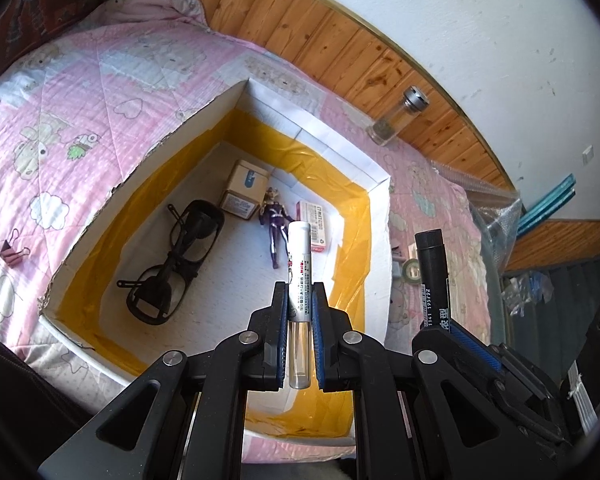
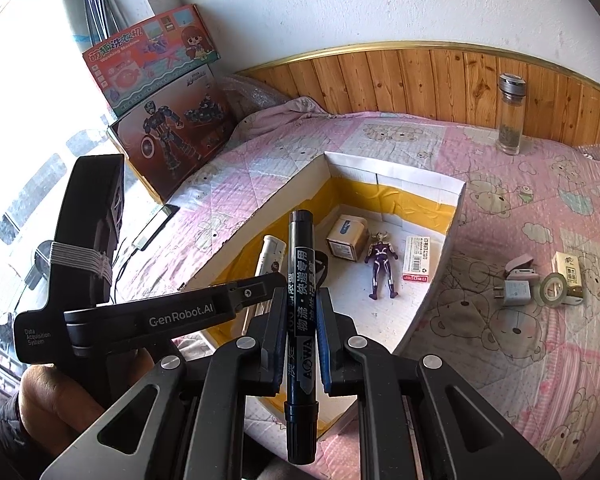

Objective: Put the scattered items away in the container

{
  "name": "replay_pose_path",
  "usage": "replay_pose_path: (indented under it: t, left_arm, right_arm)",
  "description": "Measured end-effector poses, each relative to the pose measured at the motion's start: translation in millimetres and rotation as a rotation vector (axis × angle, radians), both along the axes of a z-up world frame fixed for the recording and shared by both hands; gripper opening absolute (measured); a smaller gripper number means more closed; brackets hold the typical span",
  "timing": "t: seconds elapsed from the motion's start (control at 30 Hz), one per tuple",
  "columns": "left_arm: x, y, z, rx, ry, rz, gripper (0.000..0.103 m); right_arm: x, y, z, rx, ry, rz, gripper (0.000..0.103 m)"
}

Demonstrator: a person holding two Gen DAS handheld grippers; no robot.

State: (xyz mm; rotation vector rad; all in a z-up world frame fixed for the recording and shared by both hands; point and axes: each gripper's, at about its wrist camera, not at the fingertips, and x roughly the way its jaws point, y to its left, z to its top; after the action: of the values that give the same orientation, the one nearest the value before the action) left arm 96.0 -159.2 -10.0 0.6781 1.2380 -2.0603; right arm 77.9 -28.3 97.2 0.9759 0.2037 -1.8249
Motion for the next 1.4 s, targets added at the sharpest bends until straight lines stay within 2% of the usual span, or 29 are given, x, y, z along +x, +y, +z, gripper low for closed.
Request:
replay_pose_path:
  t: [0.63, 0.9, 1.4]
  left_arm:
    - [-1, -13, -23, 0.064, -0.024, 0.085, 0.011]
    - [-7, -19, -35, 0.107, -0.047, 0.090, 0.011]
    - [-12, -31, -53, 0.170, -0.137, 0.109, 0.011]
  right_arm:
    - [-12, -22, -20, 0.037, -0.059, 0.003, 0.015]
    - [-18, -30, -30, 0.064, -0.075, 0.000, 0.015]
    - [-28, -55, -51, 0.159, -0.079, 0.007, 0.015]
